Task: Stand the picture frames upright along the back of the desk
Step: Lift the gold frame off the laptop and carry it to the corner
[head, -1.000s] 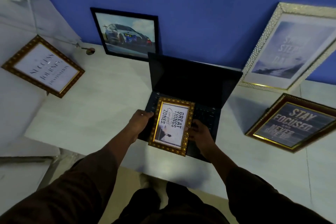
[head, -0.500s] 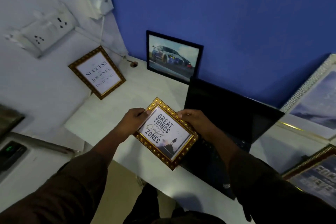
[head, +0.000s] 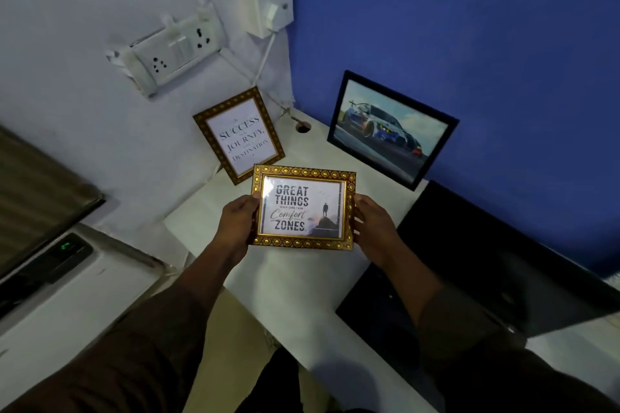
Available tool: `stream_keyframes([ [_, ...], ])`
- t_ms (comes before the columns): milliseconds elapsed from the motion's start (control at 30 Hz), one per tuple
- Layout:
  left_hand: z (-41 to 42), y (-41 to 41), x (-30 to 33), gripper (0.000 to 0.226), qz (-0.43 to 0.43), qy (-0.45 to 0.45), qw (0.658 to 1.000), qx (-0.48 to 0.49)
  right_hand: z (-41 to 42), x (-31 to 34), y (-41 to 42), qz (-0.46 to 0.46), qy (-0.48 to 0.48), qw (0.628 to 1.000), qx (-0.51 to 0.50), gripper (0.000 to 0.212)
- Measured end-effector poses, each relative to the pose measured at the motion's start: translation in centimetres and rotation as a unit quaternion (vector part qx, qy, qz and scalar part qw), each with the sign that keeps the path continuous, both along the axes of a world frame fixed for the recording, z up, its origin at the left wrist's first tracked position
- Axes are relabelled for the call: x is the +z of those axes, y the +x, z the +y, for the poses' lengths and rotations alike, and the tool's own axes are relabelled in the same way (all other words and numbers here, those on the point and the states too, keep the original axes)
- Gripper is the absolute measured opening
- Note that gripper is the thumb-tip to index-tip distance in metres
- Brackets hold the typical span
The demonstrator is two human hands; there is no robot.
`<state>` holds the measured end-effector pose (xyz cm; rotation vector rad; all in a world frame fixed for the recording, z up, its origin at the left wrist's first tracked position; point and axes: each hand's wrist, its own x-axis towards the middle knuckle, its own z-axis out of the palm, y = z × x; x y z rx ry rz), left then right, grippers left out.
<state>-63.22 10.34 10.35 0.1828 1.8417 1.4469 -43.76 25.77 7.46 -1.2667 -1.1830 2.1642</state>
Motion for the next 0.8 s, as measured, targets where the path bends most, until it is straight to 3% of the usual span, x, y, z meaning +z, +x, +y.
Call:
stream_keyframes([
  [100, 0.2, -1.8, -0.7, 0.055, -0.135, 0.021, 0.991, 0.000, 0.3, 0.4, -2.2, -0.015, 0.024, 0.999, -0.020, 0.031],
  [200, 0.3, -4.1, -1.7, 0.077, -0.291, 0.040, 0.953, -0.073, 1.0, 0.4, -4.4, -0.037, 0.058, 0.998, -0.014, 0.036],
  [367, 1.8, -6.6, -2.6, 0.074, -0.384, 0.072, 0.909, -0.148, 2.2, -0.2, -7.0, -0.053, 0.095, 0.994, -0.023, 0.033],
  [600, 5.0, -10.4, -4.2, 0.065, -0.376, 0.067, 0.916, -0.124, 3.8, -1.7, -8.8, -0.098, 0.153, 0.983, -0.026, 0.035],
  [800, 8.0, -11.5, -6.1, 0.052, -0.257, 0.070, 0.959, -0.094, 4.8, -3.6, -9.7, -0.133, 0.179, 0.975, -0.017, 0.035],
])
